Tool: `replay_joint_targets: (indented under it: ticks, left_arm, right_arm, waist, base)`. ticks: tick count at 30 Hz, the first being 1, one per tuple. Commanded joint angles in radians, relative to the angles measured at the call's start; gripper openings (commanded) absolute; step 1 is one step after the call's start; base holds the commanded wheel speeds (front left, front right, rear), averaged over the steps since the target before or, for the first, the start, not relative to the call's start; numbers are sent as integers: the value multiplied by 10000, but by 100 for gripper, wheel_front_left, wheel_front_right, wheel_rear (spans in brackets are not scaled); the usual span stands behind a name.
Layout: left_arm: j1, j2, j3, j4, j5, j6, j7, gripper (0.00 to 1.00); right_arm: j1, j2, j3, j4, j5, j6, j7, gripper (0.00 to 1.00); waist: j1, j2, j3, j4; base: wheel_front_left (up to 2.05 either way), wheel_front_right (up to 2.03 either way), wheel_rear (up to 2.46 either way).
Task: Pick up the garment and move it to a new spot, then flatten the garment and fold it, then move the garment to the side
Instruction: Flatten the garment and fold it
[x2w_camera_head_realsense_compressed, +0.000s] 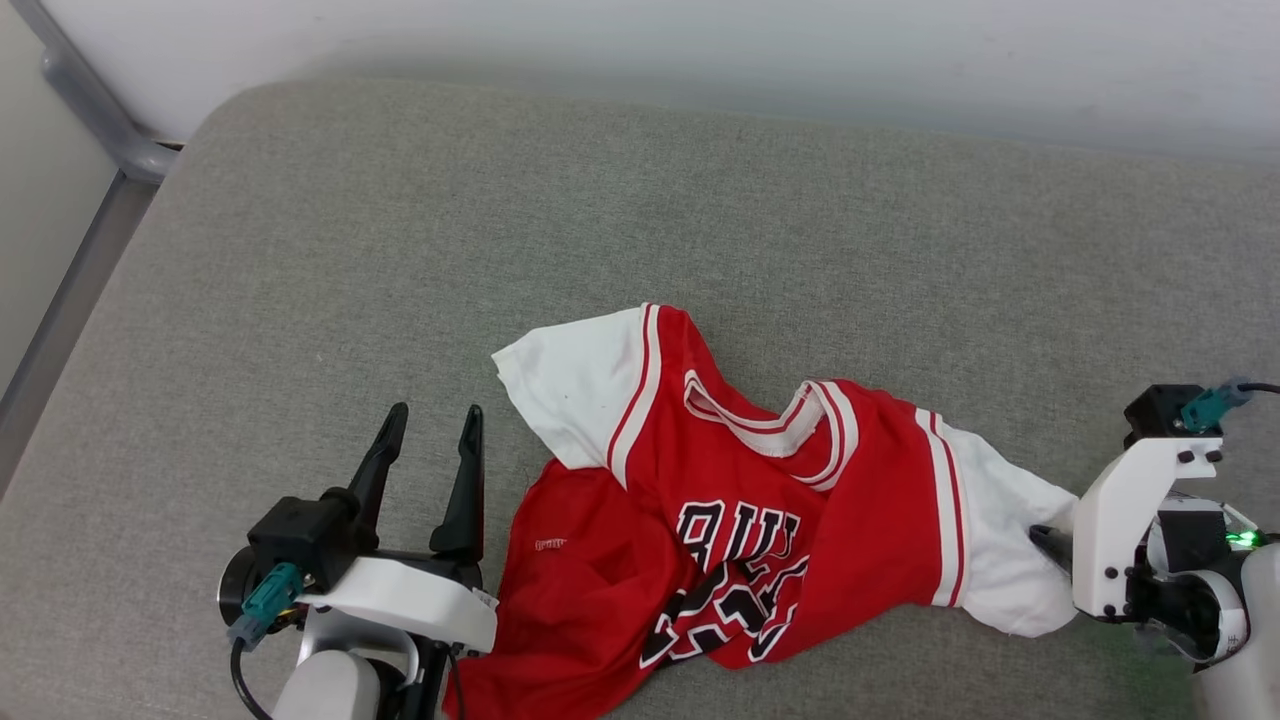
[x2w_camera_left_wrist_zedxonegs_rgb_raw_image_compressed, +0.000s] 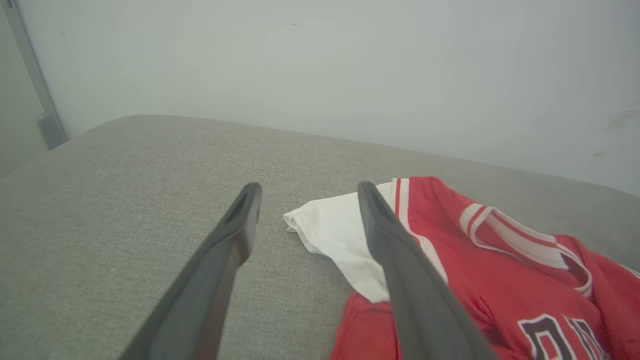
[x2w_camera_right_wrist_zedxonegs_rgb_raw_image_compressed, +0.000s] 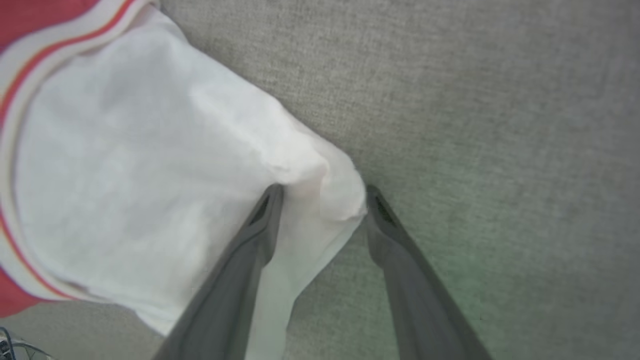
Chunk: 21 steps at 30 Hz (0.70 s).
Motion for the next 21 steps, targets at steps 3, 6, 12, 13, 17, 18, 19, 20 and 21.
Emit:
replay_joint_targets:
  ticks: [3,6,12,13,17,18,19,20,21]
  left_arm:
    - [-60,-92,126,118,78,-85,-19,100]
    - [10,-125,261,274,37,-153,-19,100]
    - [-512,352,459,662,77,-228,-4,100]
    - [-657,482,471,737,6,-250,120,100]
    - [-1536,1161,370,870,-522,-315,1069,100]
    - [-1751,1361,289,912,-699,-320,1470,100]
    - [-1971,1538,200,936,-932,-328,1879,100]
    - [-2240,1713,102,927,-1301,-336,2296,100]
    - [-2464,1962,-24,932,-1640,-336,2735,100]
  right_arm:
    - [515,294,467,499,357,32,291,0]
    - [186,31,529,254,409,29,-90,0]
    - [-43,-267,218,-624,250,18,-1118,0]
    - [19,-317,185,-780,132,18,-1166,0]
    - [172,-232,-27,-1401,-44,17,-1248,0]
    - [204,-189,-77,-1531,-86,17,-1257,0]
    - [216,-149,-99,-1679,-145,17,-1286,0]
    - [201,-102,-99,-1809,-175,17,-1277,0]
    - [176,-75,-78,-1921,-253,18,-1271,0]
  waist:
    - [0,0,-50,-72]
    - [0,0,-174,-192]
    - [0,0,-463,-388]
    - [0,0,-482,-443]
    - [0,0,-486,-703]
    - [0,0,-467,-774]
    - [0,0,-431,-842]
    - [0,0,-375,-917]
    - [0,0,-314,-1001]
  base:
    - [0,0,0]
    - [0,0,0]
    - [0,0,0]
    - [0,0,0]
    - [0,0,0]
    - [0,0,0]
    - [0,0,0]
    - [0,0,0]
    - [0,0,0]
